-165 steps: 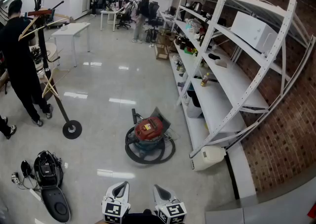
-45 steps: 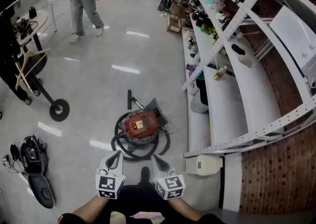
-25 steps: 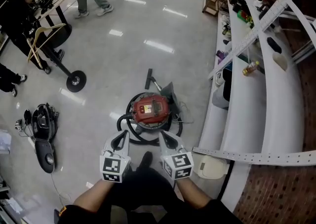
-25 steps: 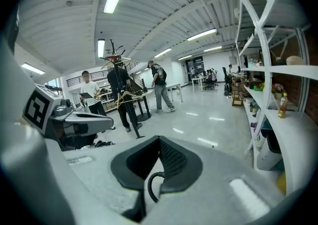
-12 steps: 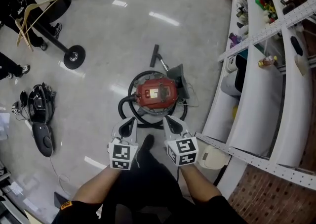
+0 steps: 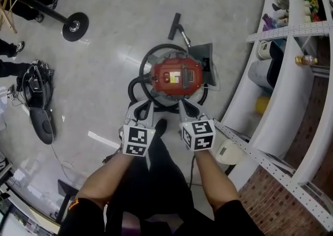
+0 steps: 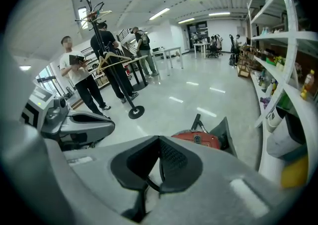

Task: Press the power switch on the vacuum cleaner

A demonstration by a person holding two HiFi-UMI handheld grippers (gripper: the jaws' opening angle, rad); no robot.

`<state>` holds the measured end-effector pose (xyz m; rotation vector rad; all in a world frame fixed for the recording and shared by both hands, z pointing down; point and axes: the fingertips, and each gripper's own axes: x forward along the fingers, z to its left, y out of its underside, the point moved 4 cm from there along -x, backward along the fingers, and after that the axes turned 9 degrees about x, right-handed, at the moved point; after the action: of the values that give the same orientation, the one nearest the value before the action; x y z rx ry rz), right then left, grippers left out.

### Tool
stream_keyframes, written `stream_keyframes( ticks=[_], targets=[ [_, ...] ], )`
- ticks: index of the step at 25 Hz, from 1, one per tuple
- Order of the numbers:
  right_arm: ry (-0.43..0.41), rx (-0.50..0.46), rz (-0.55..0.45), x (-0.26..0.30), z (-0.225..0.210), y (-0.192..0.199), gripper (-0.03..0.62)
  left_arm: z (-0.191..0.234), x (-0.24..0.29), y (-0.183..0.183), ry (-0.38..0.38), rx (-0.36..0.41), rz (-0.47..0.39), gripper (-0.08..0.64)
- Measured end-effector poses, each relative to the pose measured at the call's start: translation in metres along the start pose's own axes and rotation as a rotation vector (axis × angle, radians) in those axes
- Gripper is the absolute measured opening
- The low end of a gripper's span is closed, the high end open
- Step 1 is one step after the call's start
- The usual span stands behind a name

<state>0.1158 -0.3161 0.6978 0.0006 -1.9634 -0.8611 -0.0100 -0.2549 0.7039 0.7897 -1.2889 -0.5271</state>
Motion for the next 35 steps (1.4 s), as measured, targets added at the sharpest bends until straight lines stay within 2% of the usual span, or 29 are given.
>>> stream_keyframes(
  ticks=[8, 16, 26, 35],
  targets=[
    [0.033, 0.089, 0.123, 0.080, -0.025, 0.023, -0.008, 0.033, 0.067, 0.043, 0.027, 0.025, 0.112, 0.017],
    [0.070, 0.101, 0.231, 0.140, -0.038, 0.052, -0.008, 0.038, 0.117, 0.072, 0.087, 0.048, 0.164, 0.017],
    [0.099, 0.135, 0.304, 0.187, -0.053, 0.071, -0.008, 0.047, 0.161, 0.110, 0.117, 0.071, 0.224, 0.017],
    [0.134, 0.138, 0.380, 0.212, -0.062, 0.081, -0.008, 0.054, 0.172, 0.119, 0.138, 0.072, 0.235, 0.017]
  ],
)
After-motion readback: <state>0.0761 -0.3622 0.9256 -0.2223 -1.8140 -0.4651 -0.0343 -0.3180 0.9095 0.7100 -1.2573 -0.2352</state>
